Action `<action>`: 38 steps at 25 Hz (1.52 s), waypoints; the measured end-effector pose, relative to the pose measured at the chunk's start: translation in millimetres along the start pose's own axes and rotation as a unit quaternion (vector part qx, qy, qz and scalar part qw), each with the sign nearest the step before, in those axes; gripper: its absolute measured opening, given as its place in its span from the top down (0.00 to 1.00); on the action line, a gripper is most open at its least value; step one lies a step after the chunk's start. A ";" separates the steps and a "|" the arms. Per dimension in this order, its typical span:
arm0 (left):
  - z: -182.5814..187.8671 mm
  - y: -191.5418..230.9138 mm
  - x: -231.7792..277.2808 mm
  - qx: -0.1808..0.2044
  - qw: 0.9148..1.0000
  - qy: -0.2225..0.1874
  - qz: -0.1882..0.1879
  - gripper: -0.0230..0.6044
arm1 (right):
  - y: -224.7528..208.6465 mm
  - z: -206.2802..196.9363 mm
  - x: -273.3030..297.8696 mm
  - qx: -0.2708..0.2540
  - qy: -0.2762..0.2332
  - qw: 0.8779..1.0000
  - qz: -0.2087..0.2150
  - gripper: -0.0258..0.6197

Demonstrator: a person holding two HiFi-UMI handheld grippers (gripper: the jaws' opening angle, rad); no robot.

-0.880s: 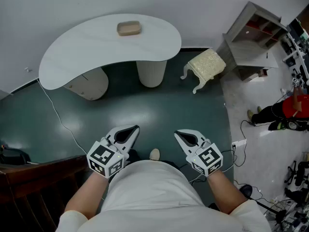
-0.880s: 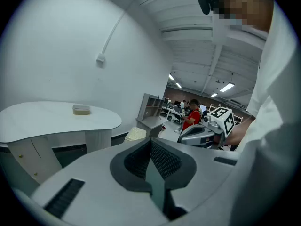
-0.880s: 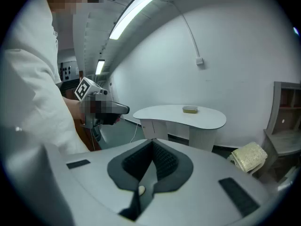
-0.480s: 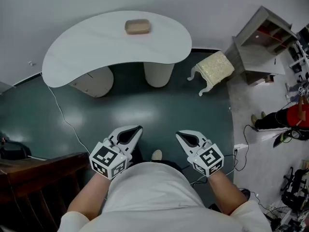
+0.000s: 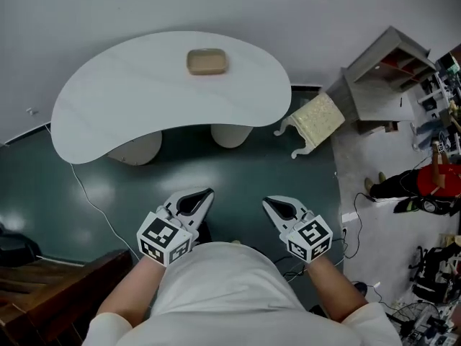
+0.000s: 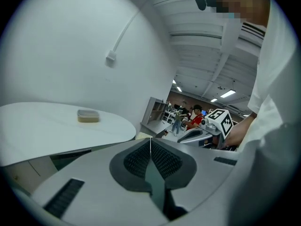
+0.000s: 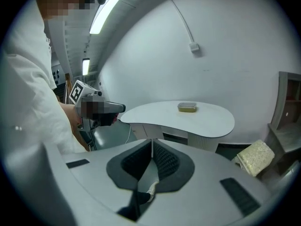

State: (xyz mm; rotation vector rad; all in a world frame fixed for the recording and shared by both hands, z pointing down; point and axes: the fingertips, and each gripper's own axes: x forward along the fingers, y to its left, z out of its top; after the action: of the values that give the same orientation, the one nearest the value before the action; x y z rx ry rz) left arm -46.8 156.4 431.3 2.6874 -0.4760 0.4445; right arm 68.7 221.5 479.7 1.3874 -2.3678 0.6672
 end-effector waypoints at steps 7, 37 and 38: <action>34.8 85.3 2.6 0.017 0.999 0.006 -0.034 0.93 | -33.8 51.4 83.8 0.044 0.015 0.999 -0.024 0.85; 158.8 258.8 95.6 -0.049 0.987 -0.026 0.152 0.93 | -304.9 139.6 339.1 0.346 0.013 0.930 0.123 0.77; 160.0 260.6 97.2 -0.051 0.986 -0.024 0.159 0.93 | -308.4 138.7 344.9 0.357 0.013 0.925 0.126 0.77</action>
State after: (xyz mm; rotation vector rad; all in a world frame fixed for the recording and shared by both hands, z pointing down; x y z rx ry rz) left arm -21.5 -162.5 405.0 2.5343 -0.9239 0.4296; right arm 168.8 -234.6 603.1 1.2877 -2.4004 1.7405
